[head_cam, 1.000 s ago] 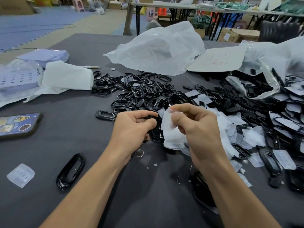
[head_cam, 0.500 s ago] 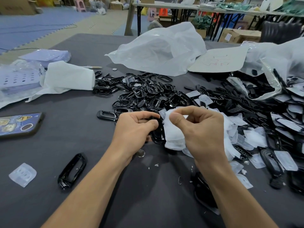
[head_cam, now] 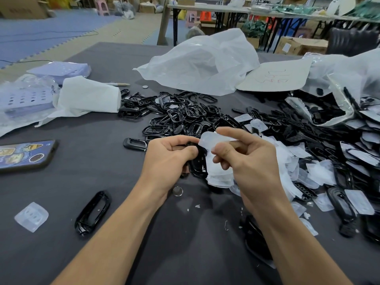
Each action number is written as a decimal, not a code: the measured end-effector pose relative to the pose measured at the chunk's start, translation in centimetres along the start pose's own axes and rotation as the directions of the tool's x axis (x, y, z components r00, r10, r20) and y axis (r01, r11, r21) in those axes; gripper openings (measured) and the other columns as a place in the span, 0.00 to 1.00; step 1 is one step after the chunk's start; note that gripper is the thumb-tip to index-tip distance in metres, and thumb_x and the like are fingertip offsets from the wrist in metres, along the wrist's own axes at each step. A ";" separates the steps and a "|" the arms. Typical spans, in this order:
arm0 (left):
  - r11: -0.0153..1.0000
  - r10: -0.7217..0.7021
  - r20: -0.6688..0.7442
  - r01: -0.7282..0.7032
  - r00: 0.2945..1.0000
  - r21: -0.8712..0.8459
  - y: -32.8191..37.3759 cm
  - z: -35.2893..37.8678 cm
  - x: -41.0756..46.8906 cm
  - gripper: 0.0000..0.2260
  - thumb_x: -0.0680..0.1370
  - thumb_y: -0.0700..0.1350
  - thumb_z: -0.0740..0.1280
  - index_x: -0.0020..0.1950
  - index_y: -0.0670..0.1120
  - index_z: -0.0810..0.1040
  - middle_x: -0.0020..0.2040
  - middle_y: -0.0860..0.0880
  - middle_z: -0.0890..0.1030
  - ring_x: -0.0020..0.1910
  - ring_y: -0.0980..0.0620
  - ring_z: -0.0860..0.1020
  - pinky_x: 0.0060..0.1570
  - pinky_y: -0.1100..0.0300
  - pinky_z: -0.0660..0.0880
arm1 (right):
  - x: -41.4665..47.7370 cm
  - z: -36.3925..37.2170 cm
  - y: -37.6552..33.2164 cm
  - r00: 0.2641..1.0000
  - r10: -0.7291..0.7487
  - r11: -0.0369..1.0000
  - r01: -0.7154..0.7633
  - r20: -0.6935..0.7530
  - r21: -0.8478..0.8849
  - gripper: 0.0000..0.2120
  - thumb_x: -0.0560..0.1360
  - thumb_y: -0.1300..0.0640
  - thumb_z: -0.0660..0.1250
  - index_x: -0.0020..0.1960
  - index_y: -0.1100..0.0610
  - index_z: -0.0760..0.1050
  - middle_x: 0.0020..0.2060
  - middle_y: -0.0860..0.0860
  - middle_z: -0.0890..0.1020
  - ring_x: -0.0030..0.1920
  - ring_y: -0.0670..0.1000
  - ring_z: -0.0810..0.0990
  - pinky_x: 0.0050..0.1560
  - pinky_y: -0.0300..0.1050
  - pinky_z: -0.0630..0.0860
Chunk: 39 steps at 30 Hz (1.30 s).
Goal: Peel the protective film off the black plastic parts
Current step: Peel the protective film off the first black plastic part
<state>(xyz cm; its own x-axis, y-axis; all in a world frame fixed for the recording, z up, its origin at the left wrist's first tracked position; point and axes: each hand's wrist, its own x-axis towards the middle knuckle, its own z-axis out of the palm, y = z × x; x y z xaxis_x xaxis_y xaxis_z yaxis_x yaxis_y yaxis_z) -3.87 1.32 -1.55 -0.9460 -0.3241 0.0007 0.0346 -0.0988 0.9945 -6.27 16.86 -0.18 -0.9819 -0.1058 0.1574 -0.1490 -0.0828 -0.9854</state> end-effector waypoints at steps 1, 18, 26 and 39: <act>1.000 0.006 -0.004 -0.006 1.000 -0.005 0.1 0.0 0.0 0.16 0.76 0.31 0.71 0.42 0.52 0.89 0.44 0.33 0.85 0.40 0.40 0.77 0.44 0.44 0.74 | 0.0 0.1 0.1 1.000 0.005 1.000 -0.005 0.005 -0.003 0.11 0.73 0.69 0.74 0.48 0.53 0.85 0.32 0.55 0.85 0.30 0.49 0.79 0.33 0.38 0.75; 0.983 0.105 0.133 -0.123 0.986 0.136 -0.1 -0.2 -0.2 0.08 0.71 0.42 0.72 0.46 0.52 0.89 0.41 0.32 0.85 0.39 0.42 0.76 0.40 0.37 0.77 | -0.4 0.2 0.6 0.966 -0.257 0.828 0.213 -0.012 -0.518 0.04 0.72 0.49 0.77 0.42 0.41 0.84 0.37 0.37 0.83 0.46 0.38 0.78 0.45 0.28 0.68; 0.997 0.029 -0.084 -0.024 0.996 0.067 -0.9 0.7 -0.2 0.04 0.77 0.40 0.76 0.46 0.49 0.88 0.36 0.45 0.87 0.31 0.52 0.82 0.31 0.60 0.78 | -1.2 1.8 0.8 0.998 -0.062 0.985 0.060 -0.011 -0.160 0.03 0.70 0.48 0.79 0.40 0.46 0.87 0.32 0.47 0.86 0.34 0.46 0.83 0.40 0.48 0.80; 0.897 -0.115 0.171 0.176 0.979 -0.405 0.1 0.7 -0.7 0.17 0.83 0.35 0.59 0.50 0.41 0.88 0.50 0.38 0.87 0.48 0.44 0.87 0.45 0.52 0.84 | -0.7 1.6 1.0 0.981 -0.104 0.910 0.029 -0.161 -0.414 0.11 0.68 0.45 0.81 0.39 0.46 0.80 0.25 0.48 0.80 0.23 0.46 0.73 0.26 0.39 0.67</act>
<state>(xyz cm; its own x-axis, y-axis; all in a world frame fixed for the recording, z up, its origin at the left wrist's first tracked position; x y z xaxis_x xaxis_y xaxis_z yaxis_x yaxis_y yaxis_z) -3.39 2.18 -1.34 -0.9849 -0.1448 -0.0953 -0.0048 -0.5265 0.8501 -5.53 15.23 -1.13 -0.9670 0.0642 0.2465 -0.2122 0.3324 -0.9190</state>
